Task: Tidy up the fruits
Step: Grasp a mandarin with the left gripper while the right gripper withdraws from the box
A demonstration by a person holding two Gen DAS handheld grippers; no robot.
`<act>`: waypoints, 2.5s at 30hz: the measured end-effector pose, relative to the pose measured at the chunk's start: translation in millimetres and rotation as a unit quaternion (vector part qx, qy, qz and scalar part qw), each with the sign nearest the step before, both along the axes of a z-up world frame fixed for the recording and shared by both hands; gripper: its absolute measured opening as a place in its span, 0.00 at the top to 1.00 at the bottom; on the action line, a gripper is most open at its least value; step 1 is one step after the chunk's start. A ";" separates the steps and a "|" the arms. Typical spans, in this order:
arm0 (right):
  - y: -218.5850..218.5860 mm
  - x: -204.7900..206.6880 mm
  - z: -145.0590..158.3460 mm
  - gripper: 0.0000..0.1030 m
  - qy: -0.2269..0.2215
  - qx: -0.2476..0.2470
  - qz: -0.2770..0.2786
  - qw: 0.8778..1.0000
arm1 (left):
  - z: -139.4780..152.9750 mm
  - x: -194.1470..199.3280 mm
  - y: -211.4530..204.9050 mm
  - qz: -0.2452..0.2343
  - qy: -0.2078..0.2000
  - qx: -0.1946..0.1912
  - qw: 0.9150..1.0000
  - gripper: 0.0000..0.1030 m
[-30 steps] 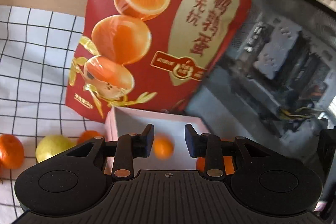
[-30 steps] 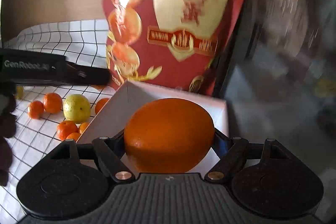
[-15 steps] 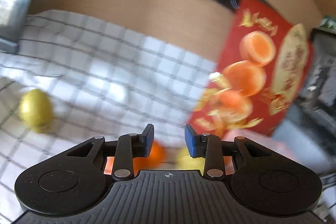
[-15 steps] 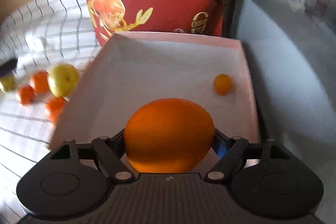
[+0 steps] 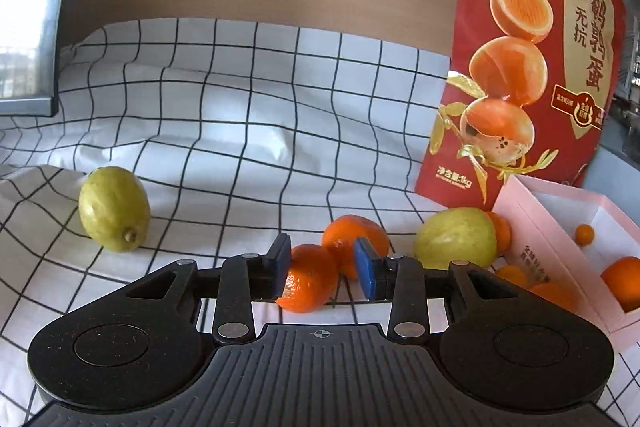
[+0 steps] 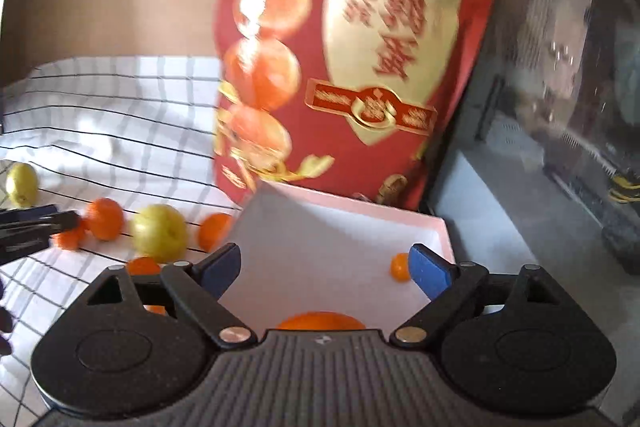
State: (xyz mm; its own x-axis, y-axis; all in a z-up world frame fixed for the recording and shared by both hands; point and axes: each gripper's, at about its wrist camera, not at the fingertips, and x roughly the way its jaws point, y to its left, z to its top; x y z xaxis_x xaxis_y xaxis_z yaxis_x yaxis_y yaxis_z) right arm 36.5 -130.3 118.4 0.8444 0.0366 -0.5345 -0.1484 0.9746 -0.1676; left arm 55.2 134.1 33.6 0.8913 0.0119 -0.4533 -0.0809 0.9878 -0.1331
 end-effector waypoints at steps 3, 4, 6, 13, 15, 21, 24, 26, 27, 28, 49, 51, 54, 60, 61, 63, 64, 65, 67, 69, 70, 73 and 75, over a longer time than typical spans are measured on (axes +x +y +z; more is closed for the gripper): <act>12.1 -22.7 -4.8 0.11 -0.027 0.013 0.020 0.999 | -1.9 0.8 0.7 0.017 0.005 0.015 1.000 0.63; 14.2 -30.6 -6.2 0.11 -0.034 0.021 0.028 0.999 | -2.2 1.8 0.7 0.024 0.009 0.023 0.999 0.63; 17.2 -44.4 -16.6 0.11 -0.050 0.039 0.047 0.997 | -4.4 4.2 1.9 0.038 0.019 0.033 0.999 0.59; 42.8 -90.6 -49.7 0.11 -0.095 0.062 0.117 0.987 | -12.3 10.2 14.0 0.039 0.041 0.002 0.998 0.56; 49.8 -97.9 -60.1 0.11 -0.091 0.063 0.125 0.986 | -11.3 8.5 18.0 0.040 0.039 -0.013 0.998 0.57; 56.4 -92.5 -68.2 0.10 -0.053 0.058 0.143 0.987 | -10.0 -7.0 19.0 0.029 0.047 -0.076 0.996 0.58; 57.3 -87.6 -70.7 0.10 -0.038 0.059 0.143 0.987 | -9.6 -31.2 19.9 0.013 0.033 -0.109 0.993 0.58; 58.0 -84.5 -72.6 0.10 -0.024 0.063 0.148 0.987 | -7.7 -49.3 21.8 0.006 0.012 -0.124 0.992 0.58; 58.6 -82.8 -73.6 0.10 -0.017 0.063 0.149 0.987 | -6.6 -55.9 23.7 0.008 0.003 -0.132 0.991 0.58; 58.6 -80.6 -74.6 0.10 -0.009 0.064 0.151 0.986 | -5.9 -59.8 26.2 0.011 -0.004 -0.138 0.990 0.58; 65.2 -40.7 -92.9 0.00 0.149 0.045 0.141 0.978 | -11.9 -60.8 39.8 0.064 0.006 -0.143 0.988 0.58; 69.2 -37.6 -92.1 0.00 0.153 0.039 0.137 0.978 | -12.0 -60.5 38.8 0.061 0.006 -0.142 0.988 0.58; 72.2 -35.9 -90.7 0.00 0.161 0.033 0.131 0.978 | -11.8 -60.3 36.9 0.055 0.007 -0.140 0.989 0.58; 83.3 -35.1 -74.2 0.10 0.186 0.007 0.179 0.966 | -11.3 -60.6 38.0 0.053 0.004 -0.146 0.988 0.58; 87.8 -40.5 -65.2 0.10 0.159 -0.017 0.187 0.969 | -11.4 -60.5 38.2 0.052 0.004 -0.145 0.988 0.58; 95.3 -48.9 -48.5 0.10 0.114 -0.053 0.199 0.972 | -11.7 -60.5 38.0 0.050 0.005 -0.144 0.988 0.58; 97.9 -51.0 -41.2 0.09 0.100 -0.062 0.205 0.972 | -11.9 -60.4 37.7 0.049 0.006 -0.142 0.989 0.58; 100.4 -51.1 -35.8 0.09 0.089 -0.071 0.204 0.972 | -12.1 -60.3 37.8 0.048 0.007 -0.142 0.989 0.58; 106.0 -46.1 -33.4 0.10 0.077 -0.099 0.194 0.973 | -12.6 -59.8 37.4 0.048 0.008 -0.141 0.989 0.58; 108.9 -34.4 -35.3 0.18 0.069 -0.127 0.180 0.973 | -13.0 -59.5 37.9 0.048 0.009 -0.142 0.989 0.58; 108.0 -28.4 -34.5 0.27 0.073 -0.128 0.173 0.974 | -13.1 -59.4 38.0 0.047 0.010 -0.143 0.989 0.58; 89.0 -5.6 -14.5 0.34 0.109 -0.056 0.166 0.978 | -12.9 -58.5 36.8 0.040 0.010 -0.144 0.989 0.58; 75.2 6.9 1.5 0.34 0.120 -0.001 0.166 0.979 | -12.7 -57.6 35.0 0.035 0.012 -0.141 0.989 0.58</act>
